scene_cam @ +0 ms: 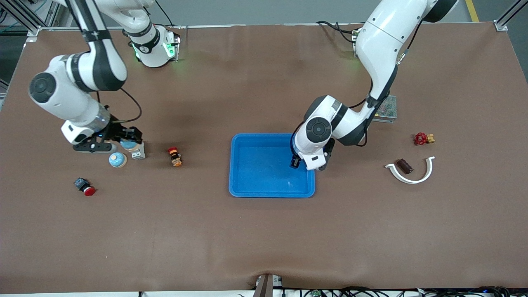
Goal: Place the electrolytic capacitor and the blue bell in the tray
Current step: 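Place the brown capacitor in the tray with the left gripper, then carry the bell with the right gripper while the left gripper grasps the capacitor, then set the bell in the tray while the left gripper carries the capacitor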
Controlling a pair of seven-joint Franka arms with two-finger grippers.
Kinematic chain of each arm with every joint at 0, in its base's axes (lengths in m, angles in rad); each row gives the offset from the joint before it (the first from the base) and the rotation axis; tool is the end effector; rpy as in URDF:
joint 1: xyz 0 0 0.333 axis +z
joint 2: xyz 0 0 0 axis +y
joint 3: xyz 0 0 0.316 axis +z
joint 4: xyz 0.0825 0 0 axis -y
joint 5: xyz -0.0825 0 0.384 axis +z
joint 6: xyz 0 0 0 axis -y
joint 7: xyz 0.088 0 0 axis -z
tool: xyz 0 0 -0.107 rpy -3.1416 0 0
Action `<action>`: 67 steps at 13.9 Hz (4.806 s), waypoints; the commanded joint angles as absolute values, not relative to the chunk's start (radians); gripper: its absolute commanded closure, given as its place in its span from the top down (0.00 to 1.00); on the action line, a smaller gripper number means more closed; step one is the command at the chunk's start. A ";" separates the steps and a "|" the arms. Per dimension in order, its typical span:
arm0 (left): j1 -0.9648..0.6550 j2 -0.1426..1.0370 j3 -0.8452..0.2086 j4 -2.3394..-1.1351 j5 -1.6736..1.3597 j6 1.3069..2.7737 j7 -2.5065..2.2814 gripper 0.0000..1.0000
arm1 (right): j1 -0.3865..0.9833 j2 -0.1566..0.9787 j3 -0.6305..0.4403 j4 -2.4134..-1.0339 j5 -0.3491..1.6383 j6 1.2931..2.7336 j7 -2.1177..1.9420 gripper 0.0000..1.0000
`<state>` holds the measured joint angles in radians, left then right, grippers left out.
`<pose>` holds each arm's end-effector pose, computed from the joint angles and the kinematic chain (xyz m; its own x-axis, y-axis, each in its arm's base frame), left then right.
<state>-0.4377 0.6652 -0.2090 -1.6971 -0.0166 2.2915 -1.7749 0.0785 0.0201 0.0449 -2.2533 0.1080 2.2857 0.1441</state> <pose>0.5427 -0.3933 0.2107 0.3735 0.9192 -0.1245 0.9186 -0.3852 -0.0881 0.5203 0.0670 0.3563 0.9959 -0.0908 -0.0027 -0.0907 -0.9924 -0.0836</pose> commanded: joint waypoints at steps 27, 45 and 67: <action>0.205 0.396 -0.199 -1.965 0.205 2.175 -0.892 0.90 | 0.698 0.659 0.025 -1.640 -0.058 2.315 1.307 0.00; 0.258 0.509 -0.204 -2.002 0.206 2.341 -0.822 0.70 | 0.634 0.903 0.023 -1.275 -0.049 2.192 1.341 0.00; 0.245 0.339 -0.351 -1.983 0.198 2.051 -0.945 0.00 | 0.623 0.988 0.012 -1.180 -0.060 2.203 1.356 1.00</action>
<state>0.2447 0.3435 -0.3183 -1.9967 0.1866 2.0829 -0.8836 0.6283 0.9633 0.0113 -1.2209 -0.0286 2.2130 1.3369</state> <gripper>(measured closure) 0.652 0.317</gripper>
